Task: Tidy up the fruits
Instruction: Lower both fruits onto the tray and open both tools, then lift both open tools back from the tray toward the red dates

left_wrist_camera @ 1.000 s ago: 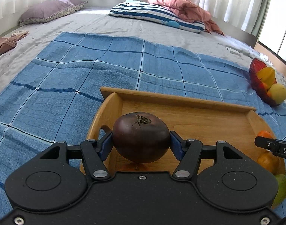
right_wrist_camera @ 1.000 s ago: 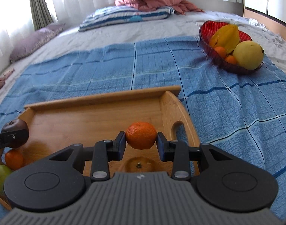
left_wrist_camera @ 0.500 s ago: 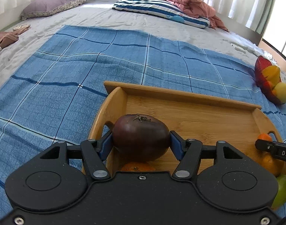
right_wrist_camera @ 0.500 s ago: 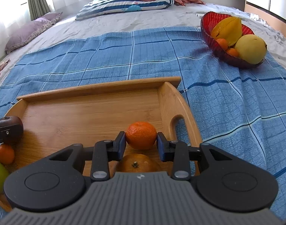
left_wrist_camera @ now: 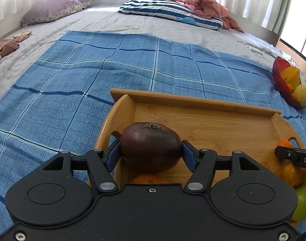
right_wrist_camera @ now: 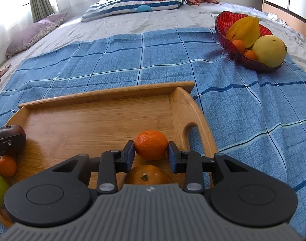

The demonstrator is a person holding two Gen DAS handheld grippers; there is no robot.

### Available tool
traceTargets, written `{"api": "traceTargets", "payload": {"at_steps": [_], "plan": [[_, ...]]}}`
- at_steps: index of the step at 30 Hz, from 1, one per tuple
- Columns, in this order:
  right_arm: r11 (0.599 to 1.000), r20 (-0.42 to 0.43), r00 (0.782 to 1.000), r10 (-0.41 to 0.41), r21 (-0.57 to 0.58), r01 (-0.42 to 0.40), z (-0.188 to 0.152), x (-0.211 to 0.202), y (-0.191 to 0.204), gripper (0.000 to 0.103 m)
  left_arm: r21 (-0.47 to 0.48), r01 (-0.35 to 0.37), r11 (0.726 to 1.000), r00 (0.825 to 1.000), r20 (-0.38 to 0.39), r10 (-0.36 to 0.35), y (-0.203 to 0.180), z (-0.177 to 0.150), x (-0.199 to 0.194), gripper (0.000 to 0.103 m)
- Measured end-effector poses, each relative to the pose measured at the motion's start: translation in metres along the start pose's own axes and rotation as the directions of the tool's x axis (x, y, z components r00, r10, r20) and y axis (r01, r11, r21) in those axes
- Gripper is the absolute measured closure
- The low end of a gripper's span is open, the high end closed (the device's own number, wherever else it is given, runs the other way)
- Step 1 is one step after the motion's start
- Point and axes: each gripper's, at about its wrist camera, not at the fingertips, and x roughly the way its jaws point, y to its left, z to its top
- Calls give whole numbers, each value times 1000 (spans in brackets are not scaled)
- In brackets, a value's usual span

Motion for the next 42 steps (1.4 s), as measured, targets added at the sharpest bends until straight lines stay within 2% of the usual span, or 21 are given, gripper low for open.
{"api": "traceTargets", "payload": {"at_steps": [2,3,4,6,8,10,17,26,31,37,42], "plan": [[1000,-3,1000,6,7,-6,0,0,-1,50,-3,1,1000,1000,0,-1,0,0,0,41],[1000,-5,1000,10,12,-10,0,0,-2,49,-5,1,1000,1000,0,-1,0,0,0,37],[1000,-7,1000,12,17,-12,0,0,-3,45,-7,-1,1000,1000,5,1,0,0,-1,30],[999,-6,1000,24,26,-24,0,-1,-5,36,-9,11,1000,1000,25,-11,1,0,-6,25],[999,4,1000,30,36,-30,-1,-3,-6,32,-3,17,1000,999,44,-16,-1,1,-12,21],[998,16,999,38,43,-39,-1,-6,-7,29,11,15,1000,998,64,-15,-3,1,-18,11],[998,95,994,57,23,-59,-7,-29,-6,15,44,7,999,994,109,-12,-9,-4,-40,6],[998,218,974,59,-21,-56,-24,-68,-3,11,86,36,996,984,171,-51,-16,-25,-84,0],[998,269,961,61,-29,-56,-39,-88,-2,9,102,59,993,981,180,-77,-21,-41,-105,0],[997,330,942,66,-62,-48,-60,-110,5,0,121,76,990,978,185,-98,-27,-63,-125,0],[995,368,928,63,-98,-29,-80,-124,10,0,140,88,986,974,196,-115,-29,-83,-139,0]]}}
